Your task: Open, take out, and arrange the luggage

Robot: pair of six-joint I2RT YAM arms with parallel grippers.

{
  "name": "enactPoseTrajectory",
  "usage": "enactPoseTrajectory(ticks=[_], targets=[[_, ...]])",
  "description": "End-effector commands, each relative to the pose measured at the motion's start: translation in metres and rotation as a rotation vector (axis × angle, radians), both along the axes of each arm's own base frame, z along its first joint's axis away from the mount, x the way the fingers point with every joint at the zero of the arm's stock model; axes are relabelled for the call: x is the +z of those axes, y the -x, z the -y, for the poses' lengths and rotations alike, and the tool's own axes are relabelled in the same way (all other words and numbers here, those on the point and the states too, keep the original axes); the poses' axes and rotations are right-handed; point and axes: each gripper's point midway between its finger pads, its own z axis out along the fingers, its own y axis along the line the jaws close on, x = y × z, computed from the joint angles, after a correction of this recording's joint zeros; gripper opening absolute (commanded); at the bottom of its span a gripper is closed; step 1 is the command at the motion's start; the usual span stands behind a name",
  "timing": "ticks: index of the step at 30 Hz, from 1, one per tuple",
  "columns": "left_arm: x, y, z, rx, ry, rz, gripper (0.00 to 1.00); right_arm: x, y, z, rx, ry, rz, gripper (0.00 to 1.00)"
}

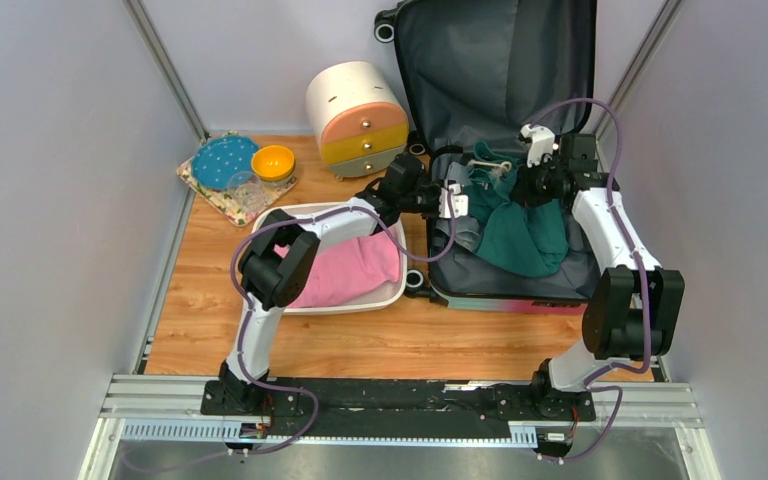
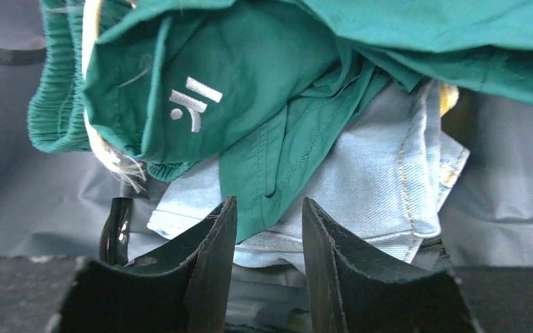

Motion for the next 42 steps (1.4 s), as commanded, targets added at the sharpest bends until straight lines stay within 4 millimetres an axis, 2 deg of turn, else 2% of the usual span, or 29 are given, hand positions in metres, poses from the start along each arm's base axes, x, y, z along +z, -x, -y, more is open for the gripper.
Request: enactPoseTrajectory(ticks=[1, 9, 14, 16, 22, 28, 33, 34, 39, 41, 42], targets=[[0.014, -0.012, 0.016, -0.019, 0.002, 0.119, 0.48, 0.037, -0.007, 0.003, 0.013, -0.009, 0.097, 0.0], [-0.015, -0.016, 0.026, -0.038, -0.088, 0.164, 0.53, 0.039, -0.006, 0.004, 0.014, -0.028, 0.095, 0.0], [-0.024, -0.004, 0.031, -0.093, -0.133, 0.166, 0.56, 0.042, -0.007, 0.007, 0.01, -0.034, 0.098, 0.0], [-0.034, 0.001, 0.032, -0.114, -0.173, 0.161, 0.56, 0.043, -0.006, 0.008, 0.011, -0.039, 0.1, 0.0], [-0.046, 0.003, 0.043, -0.133, -0.201, 0.161, 0.57, 0.04, -0.006, 0.012, 0.007, -0.046, 0.093, 0.0], [-0.051, 0.014, 0.051, -0.172, -0.212, 0.185, 0.66, 0.039, -0.004, 0.019, 0.002, -0.049, 0.09, 0.0], [-0.052, -0.01, 0.064, -0.085, -0.188, 0.209, 0.64, 0.037, -0.003, 0.02, 0.006, -0.056, 0.088, 0.0], [-0.046, -0.014, 0.068, -0.072, -0.163, 0.219, 0.64, 0.036, -0.003, 0.02, 0.007, -0.056, 0.084, 0.0], [-0.05, 0.006, 0.067, -0.164, -0.2, 0.205, 0.73, 0.036, -0.003, 0.024, 0.004, -0.057, 0.086, 0.0], [-0.058, -0.001, 0.063, -0.129, -0.219, 0.222, 0.67, 0.035, -0.002, 0.025, 0.003, -0.064, 0.081, 0.0], [-0.054, -0.008, 0.066, -0.106, -0.205, 0.251, 0.64, 0.035, -0.002, 0.025, 0.004, -0.065, 0.082, 0.0]])
